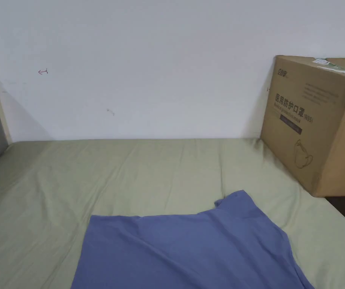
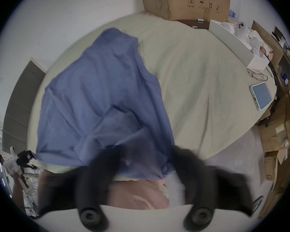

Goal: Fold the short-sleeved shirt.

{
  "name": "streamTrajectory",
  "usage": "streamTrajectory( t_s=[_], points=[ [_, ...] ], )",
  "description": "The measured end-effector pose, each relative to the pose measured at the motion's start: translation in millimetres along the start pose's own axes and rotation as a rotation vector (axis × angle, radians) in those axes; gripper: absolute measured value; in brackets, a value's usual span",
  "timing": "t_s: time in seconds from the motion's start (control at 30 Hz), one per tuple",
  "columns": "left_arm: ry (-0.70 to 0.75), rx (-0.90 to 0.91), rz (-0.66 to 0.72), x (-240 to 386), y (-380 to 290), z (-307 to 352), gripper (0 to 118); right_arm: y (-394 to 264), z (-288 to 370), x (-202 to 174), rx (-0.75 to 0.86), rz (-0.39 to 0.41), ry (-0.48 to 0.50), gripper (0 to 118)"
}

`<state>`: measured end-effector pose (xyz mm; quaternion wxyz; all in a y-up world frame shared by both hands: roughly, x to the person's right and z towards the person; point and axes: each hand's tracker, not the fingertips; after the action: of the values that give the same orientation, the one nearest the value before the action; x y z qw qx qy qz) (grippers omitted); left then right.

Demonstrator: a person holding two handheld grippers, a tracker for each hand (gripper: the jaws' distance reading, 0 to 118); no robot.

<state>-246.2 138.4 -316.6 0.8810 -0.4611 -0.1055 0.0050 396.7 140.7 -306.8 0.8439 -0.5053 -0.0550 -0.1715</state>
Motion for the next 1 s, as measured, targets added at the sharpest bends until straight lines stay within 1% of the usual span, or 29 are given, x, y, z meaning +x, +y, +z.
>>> streamTrajectory(
  t_s=[0.03, 0.07, 0.1, 0.17, 0.23, 0.3, 0.33, 0.37, 0.4, 0.43, 0.47, 0.5, 0.53, 0.57, 0.6, 0.63, 0.7, 0.73, 0.77, 0.8, 0.83, 0.87, 0.9, 0.93, 1.0],
  points=[
    [0.005, 0.015, -0.011, 2, 0, 8, 116, 0, 7, -5, 0.026, -0.008, 0.026, 118],
    [0.009, 0.049, -0.016, 5, 1, 17, 112, -1, 16, -9, 0.063, -0.008, 0.067, 118],
    [-0.018, 0.147, -0.006, 10, 3, 33, 112, -2, 27, -17, 0.127, -0.005, 0.095, 118],
    [-0.020, 0.185, 0.024, 19, 11, 56, 112, -4, 47, -39, 0.208, 0.033, 0.102, 118],
    [-0.090, 0.279, 0.071, 30, 18, 82, 112, -4, 75, -68, 0.264, 0.095, 0.110, 118],
    [-0.118, 0.345, 0.098, 39, 24, 101, 112, -12, 99, -91, 0.392, 0.126, 0.182, 117],
    [-0.165, 0.400, 0.099, 43, 24, 111, 105, -16, 111, -100, 0.473, 0.124, 0.256, 113],
    [-0.173, 0.439, 0.099, 47, 24, 120, 87, -19, 121, -106, 0.523, 0.107, 0.329, 102],
    [-0.168, 0.470, 0.099, 51, 25, 128, 59, -20, 131, -114, 0.537, 0.108, 0.391, 74],
    [-0.140, 0.480, 0.094, 50, 26, 131, 11, -22, 138, -123, 0.543, 0.099, 0.402, 10],
    [-0.108, 0.474, 0.082, 50, 27, 132, 1, -23, 142, -129, 0.521, 0.089, 0.425, 0],
    [-0.114, 0.462, 0.075, 49, 26, 133, 1, -24, 145, -132, 0.516, 0.083, 0.435, 0],
    [-0.093, 0.377, 0.061, 43, 29, 127, 1, -23, 144, -131, 0.469, 0.099, 0.497, 0],
    [-0.087, 0.293, 0.055, 37, 34, 119, 1, -24, 144, -130, 0.455, 0.110, 0.503, 0],
    [-0.083, 0.161, 0.069, 29, 37, 103, 1, -23, 143, -133, 0.468, 0.119, 0.461, 0],
    [-0.100, 0.009, 0.085, 21, 35, 85, 1, -25, 141, -133, 0.468, 0.151, 0.397, 0],
    [-0.116, -0.105, 0.055, 10, 26, 53, 1, -28, 135, -133, 0.433, 0.197, 0.331, 0],
    [-0.089, -0.115, 0.028, 7, 20, 39, 4, -29, 131, -133, 0.410, 0.198, 0.318, 0],
    [-0.073, -0.127, 0.019, 4, 15, 27, 18, -31, 128, -133, 0.401, 0.191, 0.318, 0],
    [-0.077, -0.144, 0.013, 2, 11, 18, 52, -33, 127, -132, 0.388, 0.179, 0.327, 0],
    [-0.082, -0.167, 0.014, 0, 3, 12, 109, -34, 126, -131, 0.361, 0.165, 0.341, 0],
    [-0.067, -0.213, 0.009, 0, -3, -1, 118, -33, 123, -128, 0.349, 0.150, 0.354, 0],
    [-0.052, -0.222, -0.009, 2, -9, -8, 111, -34, 122, -127, 0.345, 0.139, 0.357, 0],
    [-0.050, -0.160, -0.029, 2, -7, -7, 111, -34, 122, -127, 0.339, 0.130, 0.359, 0],
    [-0.030, -0.170, -0.024, 2, -10, -19, 111, -32, 118, -124, 0.327, 0.116, 0.356, 0]
  ],
)
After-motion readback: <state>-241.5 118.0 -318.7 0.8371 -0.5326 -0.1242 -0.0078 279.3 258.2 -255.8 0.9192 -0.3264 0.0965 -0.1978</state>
